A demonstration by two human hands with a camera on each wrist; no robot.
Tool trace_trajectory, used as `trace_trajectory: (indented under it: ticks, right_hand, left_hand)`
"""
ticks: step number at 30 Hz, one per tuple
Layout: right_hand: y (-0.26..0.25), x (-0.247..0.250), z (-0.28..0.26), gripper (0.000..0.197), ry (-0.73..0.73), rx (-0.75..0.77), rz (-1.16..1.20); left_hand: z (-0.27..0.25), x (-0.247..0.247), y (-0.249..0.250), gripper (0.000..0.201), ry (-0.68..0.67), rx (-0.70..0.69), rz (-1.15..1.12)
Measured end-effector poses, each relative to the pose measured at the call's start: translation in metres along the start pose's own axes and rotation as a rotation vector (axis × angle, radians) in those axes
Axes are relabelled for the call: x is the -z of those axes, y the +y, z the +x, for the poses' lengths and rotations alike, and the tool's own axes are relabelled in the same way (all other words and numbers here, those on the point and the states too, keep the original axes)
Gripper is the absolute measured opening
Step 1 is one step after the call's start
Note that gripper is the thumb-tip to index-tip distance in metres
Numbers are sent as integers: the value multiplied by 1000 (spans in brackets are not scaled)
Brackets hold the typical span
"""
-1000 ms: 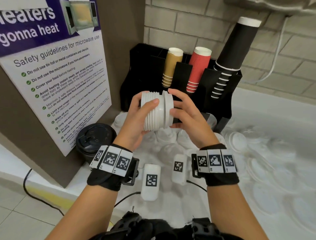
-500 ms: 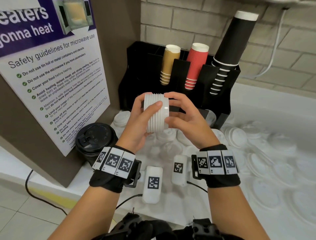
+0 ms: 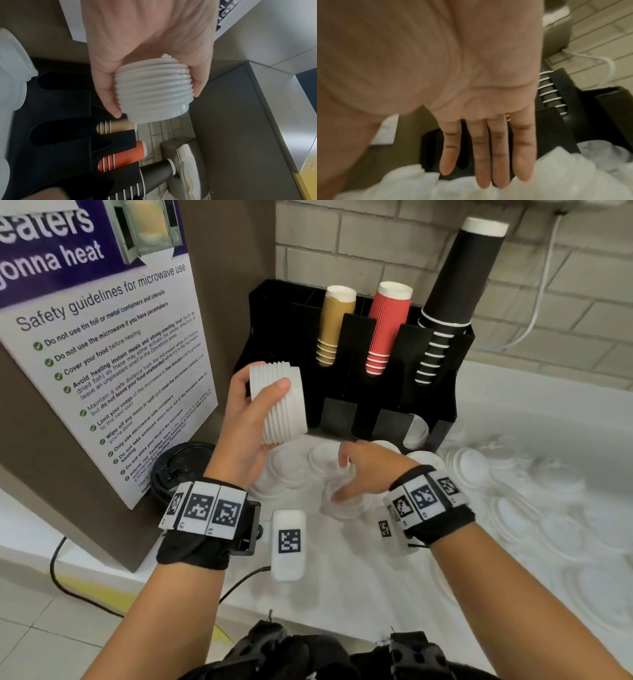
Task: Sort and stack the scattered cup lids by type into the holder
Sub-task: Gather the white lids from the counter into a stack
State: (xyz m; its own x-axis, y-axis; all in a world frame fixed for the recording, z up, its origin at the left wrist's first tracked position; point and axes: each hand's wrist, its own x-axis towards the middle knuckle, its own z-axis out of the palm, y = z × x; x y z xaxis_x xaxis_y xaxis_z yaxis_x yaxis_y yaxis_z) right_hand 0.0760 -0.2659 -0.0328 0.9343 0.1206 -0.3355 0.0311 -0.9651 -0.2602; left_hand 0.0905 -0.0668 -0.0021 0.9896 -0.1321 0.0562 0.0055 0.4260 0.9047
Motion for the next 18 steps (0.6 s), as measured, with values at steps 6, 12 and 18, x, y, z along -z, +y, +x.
trace_trajectory:
  ticks: [6,12,18]
  right_hand:
    - [-7,-18,8,78,-106,13,-146]
    - [16,27,-4,67,108,105,217]
    - [19,41,-14,50,-19,116,175]
  left_hand:
    - [-2,1,3,53,0,-16,5]
    - [-2,6,5,48,16,-22,7]
    - [2,7,10,48,26,-34,6]
